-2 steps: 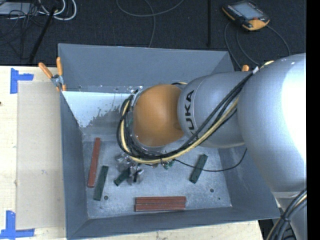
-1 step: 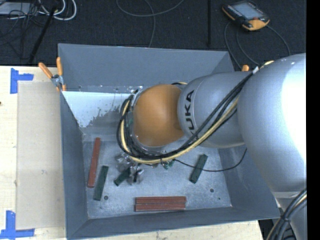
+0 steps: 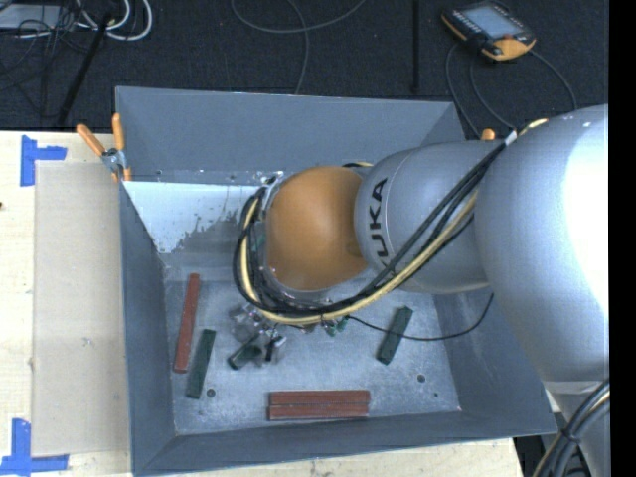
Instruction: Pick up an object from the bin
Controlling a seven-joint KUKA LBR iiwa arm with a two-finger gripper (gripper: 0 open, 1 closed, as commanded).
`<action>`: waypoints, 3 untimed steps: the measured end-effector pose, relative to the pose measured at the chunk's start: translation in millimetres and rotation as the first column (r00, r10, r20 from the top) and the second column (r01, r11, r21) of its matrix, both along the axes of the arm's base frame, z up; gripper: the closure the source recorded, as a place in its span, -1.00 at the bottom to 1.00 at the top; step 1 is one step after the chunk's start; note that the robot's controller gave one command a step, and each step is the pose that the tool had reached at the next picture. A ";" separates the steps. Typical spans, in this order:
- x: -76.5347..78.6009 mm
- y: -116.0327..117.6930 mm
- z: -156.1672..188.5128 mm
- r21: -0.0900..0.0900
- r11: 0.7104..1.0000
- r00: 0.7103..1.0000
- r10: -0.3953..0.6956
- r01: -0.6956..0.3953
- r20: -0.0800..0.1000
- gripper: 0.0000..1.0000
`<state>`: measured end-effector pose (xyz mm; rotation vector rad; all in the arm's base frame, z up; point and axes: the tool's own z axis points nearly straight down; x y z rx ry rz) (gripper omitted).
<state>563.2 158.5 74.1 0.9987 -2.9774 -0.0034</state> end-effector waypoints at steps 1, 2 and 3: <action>0.0 0.0 9.0 -0.001 1.000 1.000 -0.001 0.001 0.000 1.00; 0.1 0.2 17.1 -0.001 1.000 1.000 -0.002 0.002 0.001 1.00; 0.4 0.5 24.0 0.000 1.000 1.000 -0.002 0.002 0.003 1.00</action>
Offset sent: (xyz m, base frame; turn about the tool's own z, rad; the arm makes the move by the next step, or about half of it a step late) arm 0.0001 0.0000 0.0354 0.0000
